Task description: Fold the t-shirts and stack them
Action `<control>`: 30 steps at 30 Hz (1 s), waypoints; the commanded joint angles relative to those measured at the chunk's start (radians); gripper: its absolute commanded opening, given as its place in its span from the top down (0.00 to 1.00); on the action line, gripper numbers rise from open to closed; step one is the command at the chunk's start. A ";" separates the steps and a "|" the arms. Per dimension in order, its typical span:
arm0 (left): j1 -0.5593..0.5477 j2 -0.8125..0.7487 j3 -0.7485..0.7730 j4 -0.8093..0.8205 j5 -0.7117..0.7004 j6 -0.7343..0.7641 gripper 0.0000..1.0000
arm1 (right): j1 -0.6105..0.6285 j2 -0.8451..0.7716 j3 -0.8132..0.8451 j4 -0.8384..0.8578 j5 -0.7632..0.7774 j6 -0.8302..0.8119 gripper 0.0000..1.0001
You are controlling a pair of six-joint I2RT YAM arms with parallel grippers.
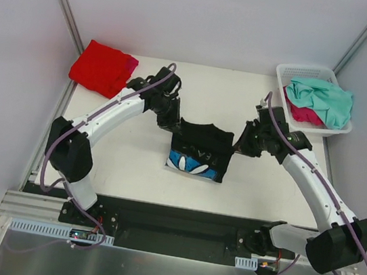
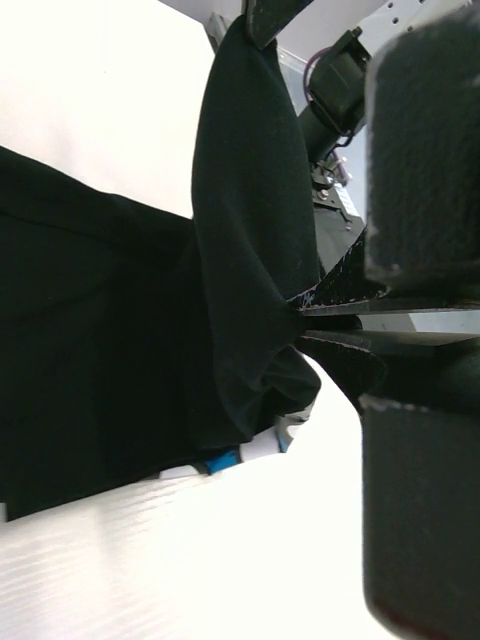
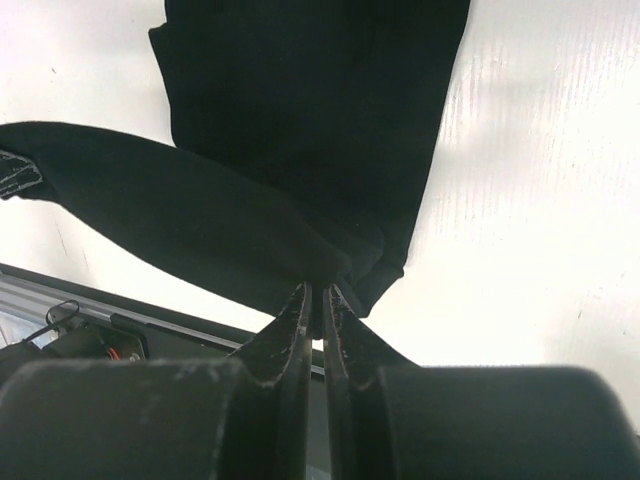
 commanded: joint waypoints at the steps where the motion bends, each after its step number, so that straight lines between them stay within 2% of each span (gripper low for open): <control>1: 0.040 0.053 0.103 -0.017 0.007 0.053 1.00 | -0.053 0.048 0.083 -0.004 -0.022 -0.061 0.91; 11: 0.063 0.193 0.278 -0.019 0.045 0.059 1.00 | -0.088 0.218 0.239 -0.003 -0.063 -0.097 0.92; 19: 0.097 0.294 0.386 -0.019 0.062 0.088 1.00 | -0.143 0.290 0.281 0.001 -0.075 -0.126 0.92; 25: 0.115 0.401 0.542 -0.051 0.077 0.098 1.00 | -0.192 0.350 0.338 0.002 -0.094 -0.143 0.92; 30: 0.135 0.455 0.590 -0.056 0.085 0.111 1.00 | -0.208 0.418 0.390 0.007 -0.127 -0.144 0.92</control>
